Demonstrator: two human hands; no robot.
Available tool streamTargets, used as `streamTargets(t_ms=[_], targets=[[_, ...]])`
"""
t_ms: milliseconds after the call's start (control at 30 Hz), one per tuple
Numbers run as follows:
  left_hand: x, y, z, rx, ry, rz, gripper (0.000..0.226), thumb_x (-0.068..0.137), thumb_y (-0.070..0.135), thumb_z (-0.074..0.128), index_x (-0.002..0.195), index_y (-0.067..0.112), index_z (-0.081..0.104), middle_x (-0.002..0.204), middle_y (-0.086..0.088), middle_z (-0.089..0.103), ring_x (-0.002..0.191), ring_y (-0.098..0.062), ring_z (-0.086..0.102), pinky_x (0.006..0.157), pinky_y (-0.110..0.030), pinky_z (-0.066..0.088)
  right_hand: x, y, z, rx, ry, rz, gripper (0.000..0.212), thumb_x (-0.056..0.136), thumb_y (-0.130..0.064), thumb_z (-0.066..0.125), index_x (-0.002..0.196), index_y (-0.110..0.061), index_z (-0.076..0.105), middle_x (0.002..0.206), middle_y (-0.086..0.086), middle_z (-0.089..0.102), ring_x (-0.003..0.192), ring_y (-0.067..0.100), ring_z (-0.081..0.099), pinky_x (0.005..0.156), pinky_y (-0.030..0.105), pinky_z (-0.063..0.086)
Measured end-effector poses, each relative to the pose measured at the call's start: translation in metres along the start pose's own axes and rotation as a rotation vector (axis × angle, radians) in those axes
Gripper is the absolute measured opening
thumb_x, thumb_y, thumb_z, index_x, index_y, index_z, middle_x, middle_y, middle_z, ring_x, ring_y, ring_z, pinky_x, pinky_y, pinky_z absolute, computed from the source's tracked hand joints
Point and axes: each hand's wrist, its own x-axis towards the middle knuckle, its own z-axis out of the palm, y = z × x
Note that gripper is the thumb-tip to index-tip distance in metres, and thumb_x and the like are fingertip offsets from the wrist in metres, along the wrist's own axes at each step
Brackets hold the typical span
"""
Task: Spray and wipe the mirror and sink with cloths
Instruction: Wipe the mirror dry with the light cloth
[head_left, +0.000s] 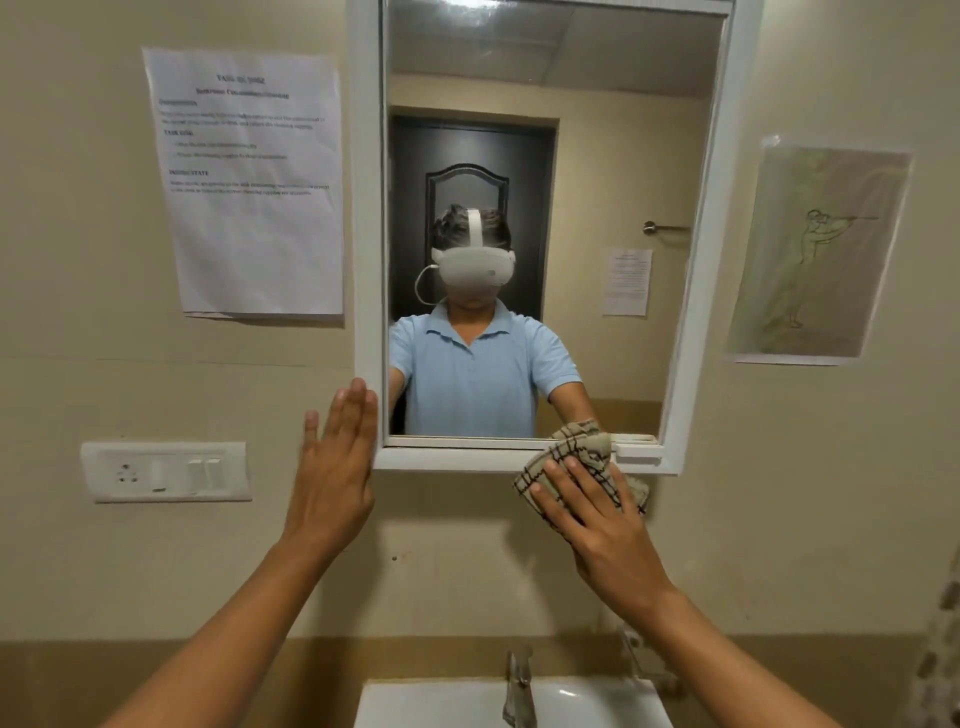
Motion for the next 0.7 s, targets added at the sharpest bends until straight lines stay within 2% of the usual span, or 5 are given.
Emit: streamTargets(t_ms=[267, 400, 500, 600, 700], targets=[[0.002, 0.007, 0.011, -0.075, 0.029, -0.025, 0.094, 0.070, 0.009, 0.036, 0.157, 0.009, 0.001, 0.166, -0.009, -0.005, 0.153, -0.029, 0.004, 0.122, -0.047, -0.002, -0.044, 0.036, -0.020, 0.025, -0.136, 0.137, 0.074, 0.078, -0.004, 0.049, 0.149, -0.025, 0.043, 0.158, 0.001, 0.037, 0.148, 0.024, 0.030, 0.110, 0.058, 0.033], [0.003, 0.012, 0.012, -0.077, 0.027, -0.068, 0.097, 0.068, 0.007, 0.037, 0.157, 0.010, 0.000, 0.166, -0.009, -0.004, 0.152, -0.022, -0.002, 0.122, -0.043, -0.004, -0.060, 0.062, -0.029, 0.071, -0.114, 0.306, 0.085, 0.072, 0.002, 0.069, 0.149, -0.026, 0.043, 0.158, 0.001, 0.037, 0.148, 0.023, 0.028, 0.111, 0.052, 0.029], [0.002, 0.015, 0.011, -0.072, 0.041, -0.085, 0.094, 0.070, 0.007, 0.035, 0.157, 0.010, 0.001, 0.166, -0.008, -0.004, 0.152, -0.021, -0.002, 0.122, -0.043, -0.005, -0.059, 0.062, -0.031, 0.151, -0.077, 0.368, 0.087, 0.071, 0.003, 0.073, 0.147, -0.026, 0.045, 0.157, 0.001, 0.039, 0.148, 0.021, 0.029, 0.112, 0.051, 0.036], [0.001, 0.019, 0.009, -0.067, 0.064, -0.104, 0.091, 0.072, 0.008, 0.034, 0.157, 0.010, 0.002, 0.166, -0.006, -0.005, 0.153, -0.019, -0.003, 0.122, -0.040, -0.008, -0.058, 0.042, -0.032, 0.331, -0.019, 0.600, 0.086, 0.071, 0.011, 0.066, 0.146, -0.027, 0.047, 0.156, -0.001, 0.041, 0.147, 0.018, 0.030, 0.113, 0.044, 0.036], [-0.002, 0.026, 0.008, -0.085, 0.054, -0.140, 0.083, 0.081, 0.012, 0.036, 0.157, 0.012, 0.004, 0.166, -0.004, -0.006, 0.153, -0.026, 0.005, 0.121, -0.044, -0.005, -0.067, 0.025, -0.029, 0.610, 0.053, 0.922, 0.063, 0.083, -0.008, 0.051, 0.141, -0.031, 0.052, 0.149, -0.011, 0.047, 0.140, 0.013, 0.042, 0.114, 0.028, 0.034]])
